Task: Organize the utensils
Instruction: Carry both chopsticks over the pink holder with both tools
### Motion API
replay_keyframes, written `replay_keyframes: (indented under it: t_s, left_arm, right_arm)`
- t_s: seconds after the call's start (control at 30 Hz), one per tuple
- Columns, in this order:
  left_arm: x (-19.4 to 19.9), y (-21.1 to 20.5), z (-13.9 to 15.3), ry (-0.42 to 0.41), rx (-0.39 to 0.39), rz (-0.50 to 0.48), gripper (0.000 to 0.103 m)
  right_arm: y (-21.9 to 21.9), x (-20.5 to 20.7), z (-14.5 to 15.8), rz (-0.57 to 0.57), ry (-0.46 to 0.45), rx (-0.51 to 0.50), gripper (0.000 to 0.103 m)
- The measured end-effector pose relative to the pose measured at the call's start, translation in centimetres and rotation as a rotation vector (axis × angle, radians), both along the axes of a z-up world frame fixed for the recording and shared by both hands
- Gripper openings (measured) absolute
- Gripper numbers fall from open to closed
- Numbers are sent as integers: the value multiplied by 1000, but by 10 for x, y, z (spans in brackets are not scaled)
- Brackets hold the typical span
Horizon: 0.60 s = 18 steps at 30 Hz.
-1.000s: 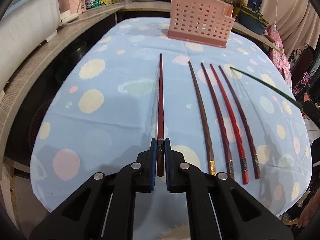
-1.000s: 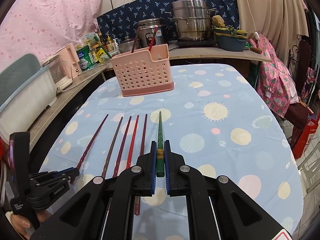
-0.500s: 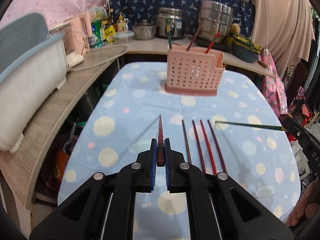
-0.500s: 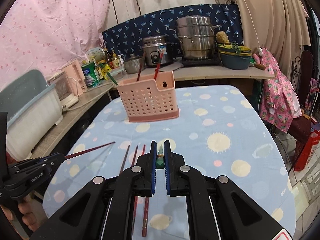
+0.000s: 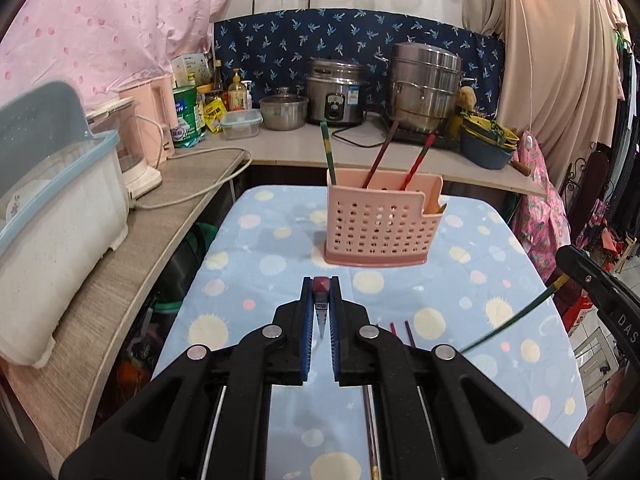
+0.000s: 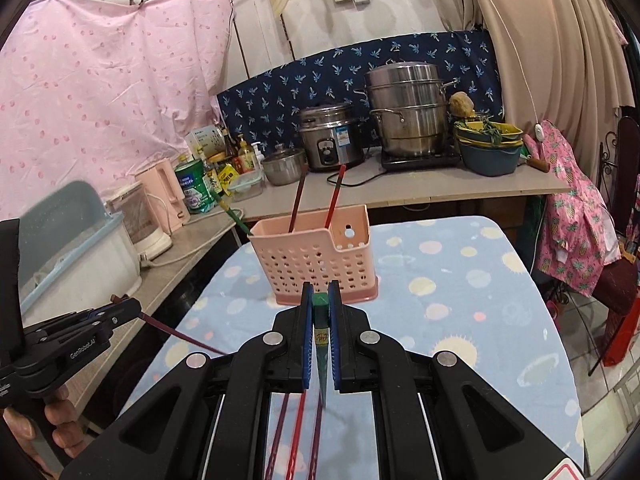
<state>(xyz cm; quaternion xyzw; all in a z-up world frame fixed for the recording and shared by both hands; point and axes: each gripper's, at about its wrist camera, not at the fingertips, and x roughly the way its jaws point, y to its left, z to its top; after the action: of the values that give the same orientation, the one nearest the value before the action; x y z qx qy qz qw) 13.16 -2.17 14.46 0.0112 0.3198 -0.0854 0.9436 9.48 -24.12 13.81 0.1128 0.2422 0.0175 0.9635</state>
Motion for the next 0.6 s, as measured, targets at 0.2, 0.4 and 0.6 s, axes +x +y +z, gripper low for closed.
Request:
replay_keyframes:
  t_s: [0.2,0.4,0.6]
  left_arm:
    - [16,-6,10,3,-20,-13,7]
    - [39,-12,36,-16,-51,-31,7]
    - [75,-20,77,-82,-80,-20,7]
  right_arm:
    - [-7,18,11,8,-15,21,7]
    - [-10,38,32,28,-49,37,7]
    - [-19,68,69,20,-128,61,7]
